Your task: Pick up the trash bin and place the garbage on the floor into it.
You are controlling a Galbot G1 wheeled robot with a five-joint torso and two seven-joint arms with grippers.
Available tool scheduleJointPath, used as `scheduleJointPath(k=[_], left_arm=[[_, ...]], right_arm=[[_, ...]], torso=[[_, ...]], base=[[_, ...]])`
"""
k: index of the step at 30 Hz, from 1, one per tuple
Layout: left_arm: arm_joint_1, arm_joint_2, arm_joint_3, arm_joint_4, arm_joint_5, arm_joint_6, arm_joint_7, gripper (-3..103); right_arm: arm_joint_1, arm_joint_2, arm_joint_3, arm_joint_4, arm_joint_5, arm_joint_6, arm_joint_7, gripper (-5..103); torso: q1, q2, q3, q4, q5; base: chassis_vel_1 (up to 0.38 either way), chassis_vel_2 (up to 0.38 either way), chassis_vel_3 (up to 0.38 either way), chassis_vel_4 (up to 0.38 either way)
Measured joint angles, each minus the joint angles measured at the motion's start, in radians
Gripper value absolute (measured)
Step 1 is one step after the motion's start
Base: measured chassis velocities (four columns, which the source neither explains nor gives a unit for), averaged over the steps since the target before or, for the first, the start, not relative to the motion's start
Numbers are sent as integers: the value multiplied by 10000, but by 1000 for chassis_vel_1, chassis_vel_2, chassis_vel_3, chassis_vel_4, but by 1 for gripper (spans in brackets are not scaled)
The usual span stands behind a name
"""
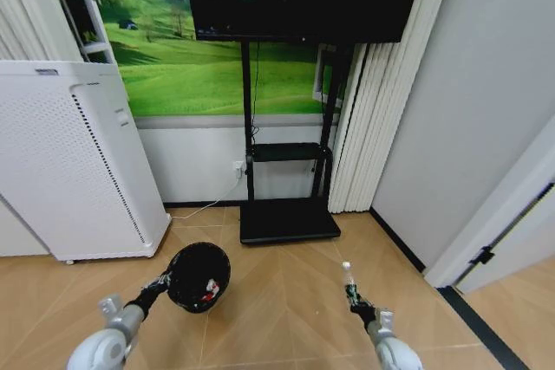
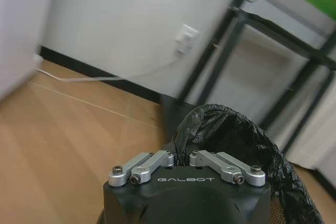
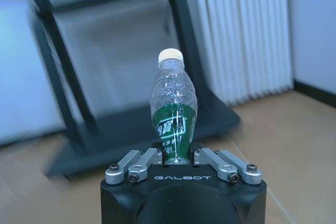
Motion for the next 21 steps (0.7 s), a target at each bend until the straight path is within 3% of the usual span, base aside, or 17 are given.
scheduleJointPath(k=[1,3,4,5,8,12,14,21], left_arm=[[0,0,0,0,0,0,0,7],[-302,74,728,420,-10,-240,899,7],[-559,80,1228,671,50,-418,1428,7],[-559,80,1228,671,50,-418,1428,7],[-831,-4,1860,817,124,-631,1979,7],[-947,-35,2257,853,231,-648,2085,7],[-1545,106,3224,1062,215,-645,1980,7],[-3332,265,5147,1434,-74,-581,1541,7]], right_arm=[[0,0,0,0,0,0,0,21],[-761,132,-348,1250,32,352,-119,21],[-1266,172,-603,1811,-67,730,-643,21],[-1266,172,-603,1811,-67,730,-643,21],[-1849,68,-1034,2258,-442,1565,-2288,21],[-2136,-168,-1502,2401,-691,1991,-3106,21],[-2446,-282,-1821,2528,-978,2253,-3537,21],[-2740,-264,-2318,2370,-1937,2615,-4213,21]], torso=[[0,0,0,0,0],[0,0,1,0,3],[-1,0,0,-4,5],[-1,0,0,-4,5],[0,0,0,-5,7],[-1,0,1,1,9],[-1,0,1,3,6],[0,-1,2,-5,6]], base=[[0,0,0,0],[0,0,0,0],[0,0,0,0],[0,0,0,0],[0,0,0,0],[0,0,0,0],[0,0,0,0],[0,0,0,0]])
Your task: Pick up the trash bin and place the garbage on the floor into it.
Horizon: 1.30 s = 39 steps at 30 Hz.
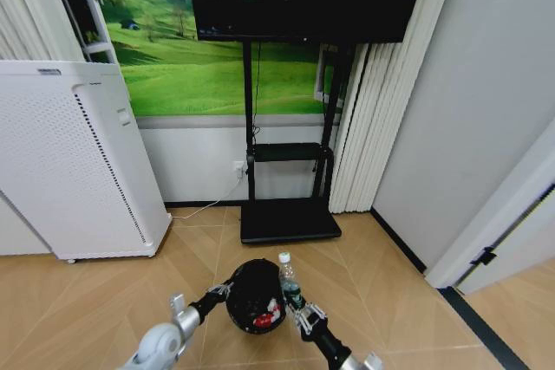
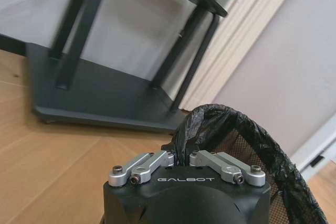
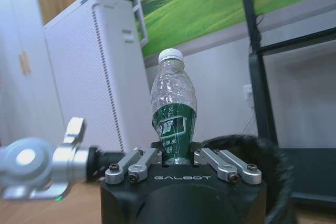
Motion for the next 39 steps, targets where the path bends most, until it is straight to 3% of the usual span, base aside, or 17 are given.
scheduleJointPath(k=[6,12,14,16,19,22,28,30,33,37,39], left_arm=[[-329,71,572,17,139,91,163,7],[62,138,560,-80,559,119,611,7],[317,133,448,-146,697,108,771,7],[366,122,405,-157,701,107,793,7],[442,55,224,-177,700,104,828,7],[471,2,115,-197,687,105,828,7],[765,-23,-334,-483,614,105,719,7],[765,-23,-334,-483,614,105,719,7],[1302,0,-835,-889,718,99,253,7],[1735,0,-1565,-1409,1028,-33,-462,7],[2047,93,-2425,-2031,1336,-89,-1332,7]], right_arm=[[356,-51,-281,-669,-778,103,110,21],[880,-90,-492,-990,-784,17,626,21],[1086,-117,-544,-1027,-636,-166,771,28],[1112,-134,-549,-1033,-615,-196,790,28],[1123,-148,-505,-1057,-622,-203,849,45],[1088,-148,-474,-1053,-612,-201,907,51],[1034,-109,-320,-987,-672,-152,1139,78],[1034,-109,-320,-987,-672,-152,1139,78],[954,12,-46,-791,-485,-180,1703,94],[801,139,470,-472,-257,-401,2445,99],[515,265,1277,-141,158,-489,2904,100]], torso=[[0,0,0,3,0],[0,-2,0,6,1],[0,-2,0,6,1],[0,-2,0,6,1],[0,-2,0,5,0],[0,-2,0,5,0],[0,-2,0,4,0],[0,-2,0,4,0],[0,-2,0,5,-2],[0,-1,-1,4,-2],[0,-2,-1,6,1]], base=[[0,0,0,0],[0,0,0,0],[0,0,0,0],[0,0,0,0],[0,0,0,0],[0,0,0,0],[0,0,0,0],[0,0,0,0],[0,0,0,0],[0,0,0,0],[0,0,0,0]])
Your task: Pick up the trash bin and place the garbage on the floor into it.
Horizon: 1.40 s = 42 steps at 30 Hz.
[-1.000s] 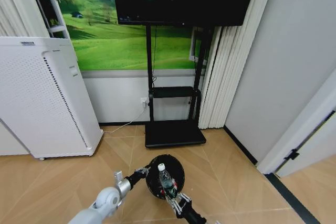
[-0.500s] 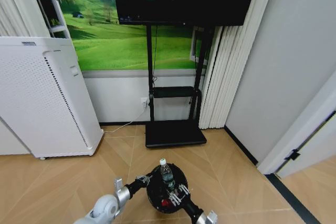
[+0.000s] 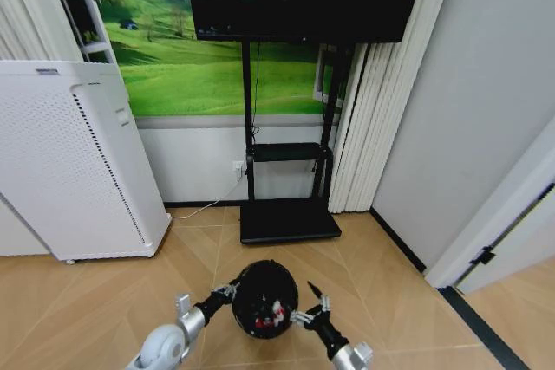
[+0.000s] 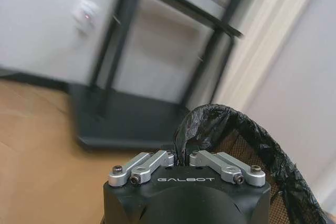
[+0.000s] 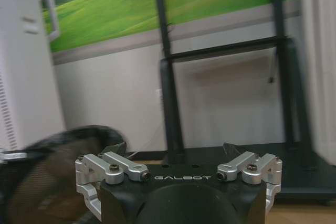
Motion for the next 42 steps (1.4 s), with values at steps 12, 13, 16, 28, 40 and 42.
scheduleJointPath(k=[12,13,16,28,40,42], left_arm=[[2596,-474,-5434,-1918,-980,941,-1287,7],[3219,-602,-6206,-2024,-1272,1052,-1214,7],[4259,-858,-7278,-2090,-1645,1110,-873,7],[6327,-2298,-8746,473,14,-889,937,7],[6196,-2547,-8441,1581,-61,-1055,1293,7],[6210,-2547,-8459,1578,-166,-985,1354,7]], right_arm=[[-42,70,1374,505,1195,-298,1116,100],[-2,76,1398,393,1193,-323,1171,100],[4,85,1403,239,1144,-327,1233,100],[423,-7,1264,166,1511,-523,1814,100],[552,-167,1246,-155,1631,-236,1734,100],[551,-163,1237,-230,1606,-190,1698,100]], torso=[[0,2,0,0,-1],[-1,3,-1,0,-1],[0,3,-1,-2,-5],[-2,4,-2,-2,-10],[1,1,-1,-8,-6],[1,0,0,-2,-1]], base=[[0,0,0,0],[0,0,0,0],[0,0,0,0],[63,67,-73,-77],[181,193,-178,-184],[0,0,0,0]])
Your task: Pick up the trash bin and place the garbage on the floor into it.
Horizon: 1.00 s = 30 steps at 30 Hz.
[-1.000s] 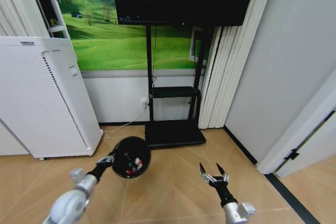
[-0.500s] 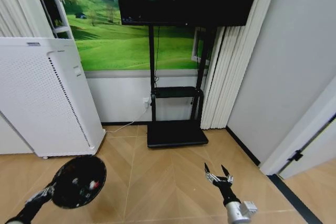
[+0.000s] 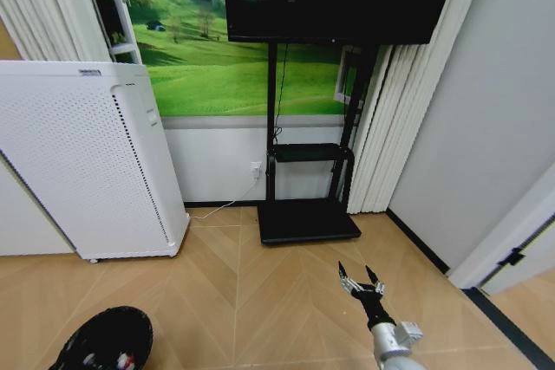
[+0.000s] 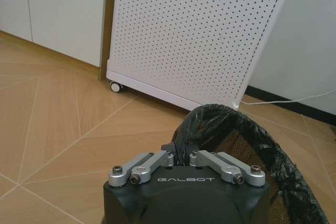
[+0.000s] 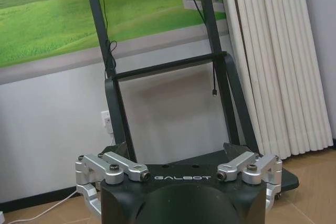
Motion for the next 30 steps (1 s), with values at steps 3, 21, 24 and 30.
scheduleJointPath(k=[3,21,24,30], left_arm=[[-56,-17,84,85,-285,219,223,7],[-40,-144,-13,449,-958,895,92,7],[-225,-150,64,718,-691,737,84,7],[-420,-75,90,850,-517,753,-33,7]], right_arm=[[19,35,-61,-125,-20,59,-55,100],[276,57,-29,-561,134,251,-135,100],[238,63,-27,-611,166,339,-269,100],[207,36,28,-645,202,383,-312,100]], torso=[[-1,0,-1,2,5],[-1,0,0,2,0],[-1,1,0,1,3],[-1,0,0,-1,0]], base=[[-38,-12,50,54],[-18,-9,16,13],[0,0,0,0],[0,0,0,0]])
